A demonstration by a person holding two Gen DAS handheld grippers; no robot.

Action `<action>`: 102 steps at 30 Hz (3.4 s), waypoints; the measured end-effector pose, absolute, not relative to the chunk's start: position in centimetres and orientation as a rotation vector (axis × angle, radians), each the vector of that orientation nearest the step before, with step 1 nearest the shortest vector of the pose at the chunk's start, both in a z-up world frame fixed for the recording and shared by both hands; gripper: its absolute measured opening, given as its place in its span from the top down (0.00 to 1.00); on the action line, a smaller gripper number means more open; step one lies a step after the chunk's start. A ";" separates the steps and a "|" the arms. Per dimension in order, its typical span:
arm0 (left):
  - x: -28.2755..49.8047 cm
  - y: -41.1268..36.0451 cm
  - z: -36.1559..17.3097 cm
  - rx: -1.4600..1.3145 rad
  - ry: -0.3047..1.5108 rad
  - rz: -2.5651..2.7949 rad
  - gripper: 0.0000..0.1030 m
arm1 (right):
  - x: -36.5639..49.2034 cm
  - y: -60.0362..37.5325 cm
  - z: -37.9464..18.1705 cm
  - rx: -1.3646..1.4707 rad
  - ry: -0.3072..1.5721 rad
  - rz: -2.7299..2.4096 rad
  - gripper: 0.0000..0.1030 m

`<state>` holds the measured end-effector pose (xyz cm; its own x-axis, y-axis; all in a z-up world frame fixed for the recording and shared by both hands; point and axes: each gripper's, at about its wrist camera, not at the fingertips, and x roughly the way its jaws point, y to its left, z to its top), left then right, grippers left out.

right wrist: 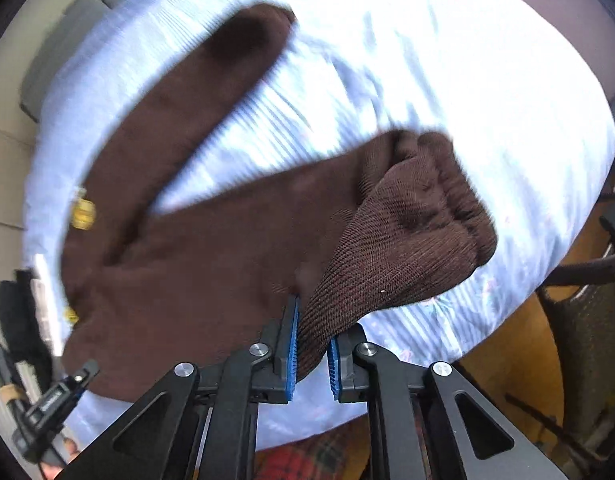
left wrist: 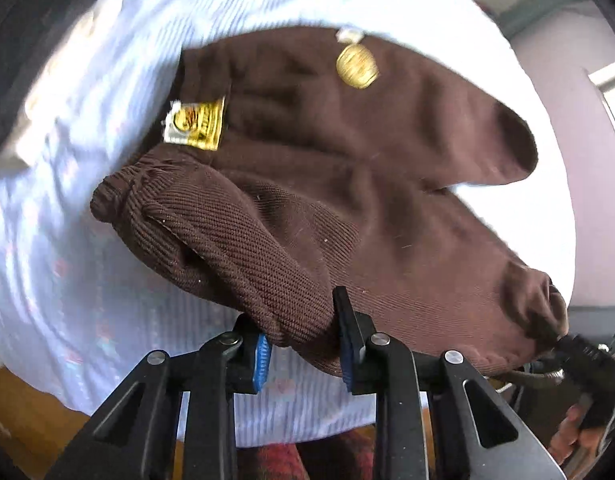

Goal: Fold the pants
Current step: 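Lift both cuffs and fold the legs over toward the waistband, then open both tools and release the folded legs onto the pants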

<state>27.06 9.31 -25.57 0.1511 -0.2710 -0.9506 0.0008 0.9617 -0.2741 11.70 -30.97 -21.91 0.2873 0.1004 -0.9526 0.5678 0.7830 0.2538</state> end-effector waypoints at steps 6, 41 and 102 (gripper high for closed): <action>28.4 10.5 -18.6 -0.214 1.321 -0.235 0.75 | 12.2 -30.2 -11.5 0.617 1.115 -0.290 0.87; 46.1 5.3 -14.6 0.120 1.082 0.000 0.03 | 39.1 -36.0 -12.8 0.257 1.022 -0.167 0.29; 36.7 17.2 -30.4 -0.722 1.367 0.114 0.22 | 32.7 -20.1 -25.7 0.179 1.499 0.320 0.25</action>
